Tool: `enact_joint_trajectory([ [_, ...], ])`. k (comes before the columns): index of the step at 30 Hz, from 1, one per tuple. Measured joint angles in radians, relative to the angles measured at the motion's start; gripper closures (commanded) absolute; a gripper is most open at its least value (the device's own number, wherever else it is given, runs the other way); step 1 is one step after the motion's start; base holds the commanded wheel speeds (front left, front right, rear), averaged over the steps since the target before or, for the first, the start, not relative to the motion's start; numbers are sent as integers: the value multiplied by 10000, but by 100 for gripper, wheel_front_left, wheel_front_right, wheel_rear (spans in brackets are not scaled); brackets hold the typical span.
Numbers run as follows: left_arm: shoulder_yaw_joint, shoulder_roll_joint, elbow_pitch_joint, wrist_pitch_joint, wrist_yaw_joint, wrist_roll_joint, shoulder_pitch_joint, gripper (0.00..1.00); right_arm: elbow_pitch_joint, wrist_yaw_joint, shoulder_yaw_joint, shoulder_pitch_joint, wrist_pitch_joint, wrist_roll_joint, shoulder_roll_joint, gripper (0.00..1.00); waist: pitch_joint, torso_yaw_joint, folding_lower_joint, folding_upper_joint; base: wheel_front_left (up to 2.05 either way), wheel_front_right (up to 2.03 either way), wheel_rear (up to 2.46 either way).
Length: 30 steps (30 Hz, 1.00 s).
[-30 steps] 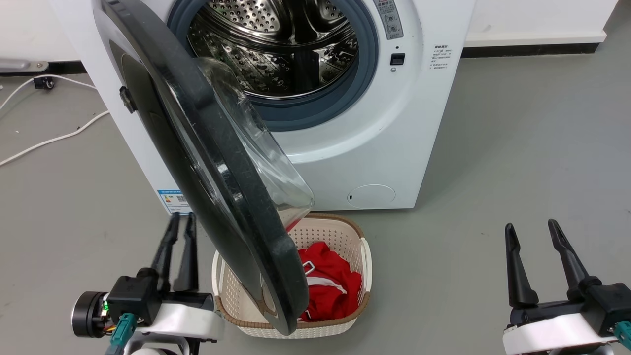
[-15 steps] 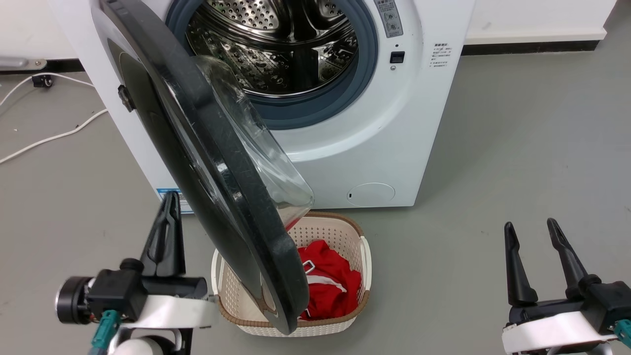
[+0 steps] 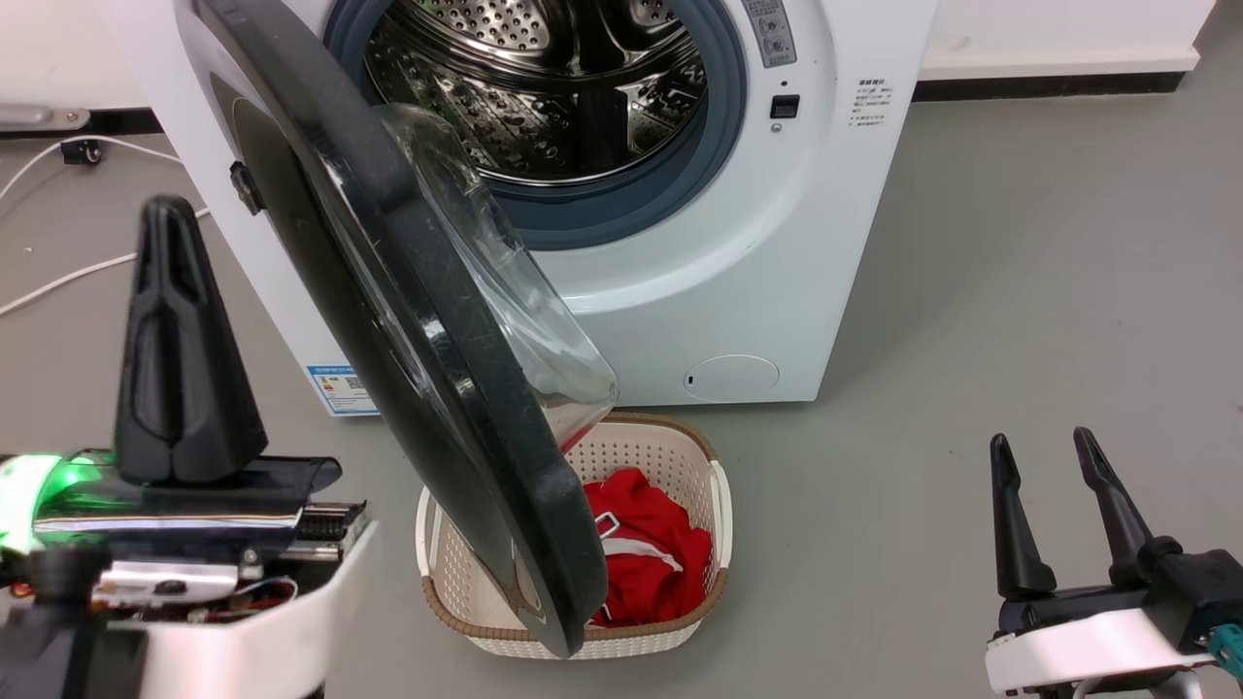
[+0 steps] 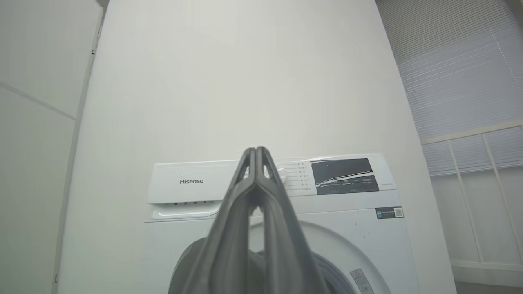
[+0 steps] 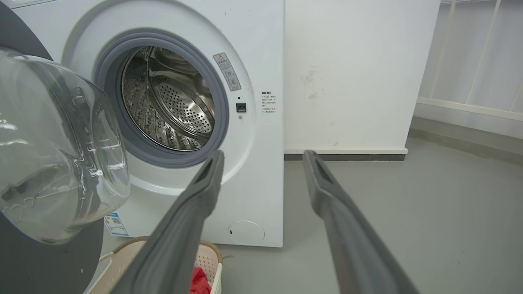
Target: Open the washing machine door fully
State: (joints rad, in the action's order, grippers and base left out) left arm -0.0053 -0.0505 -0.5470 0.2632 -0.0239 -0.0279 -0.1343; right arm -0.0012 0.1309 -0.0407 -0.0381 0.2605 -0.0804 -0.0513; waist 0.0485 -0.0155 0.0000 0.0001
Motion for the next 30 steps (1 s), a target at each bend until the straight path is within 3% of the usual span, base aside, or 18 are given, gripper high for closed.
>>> enact_joint_trajectory([
  [4,-612,-113,-1062,2,-297,410,-286,100,38,0,13,28,2,-50,2,0,8,-36,0,0,0,0,0],
  [8,-1756,-245,-1181,4,-560,593,-270,100,84,0,12,28,6,-86,2,0,14,-35,0,0,0,0,0],
  [18,-4788,-853,1262,0,-961,274,1523,100,205,0,107,12,21,-201,4,0,-93,-41,0,0,0,0,0],
  [24,-5129,-1068,3139,-2,-903,33,2698,100,249,0,113,-66,25,-263,4,0,-143,-18,0,0,0,0,0],
  [30,-5108,-926,4412,-2,-844,-25,2539,100,263,0,155,-93,25,-339,4,0,-116,118,0,0,0,0,0],
])
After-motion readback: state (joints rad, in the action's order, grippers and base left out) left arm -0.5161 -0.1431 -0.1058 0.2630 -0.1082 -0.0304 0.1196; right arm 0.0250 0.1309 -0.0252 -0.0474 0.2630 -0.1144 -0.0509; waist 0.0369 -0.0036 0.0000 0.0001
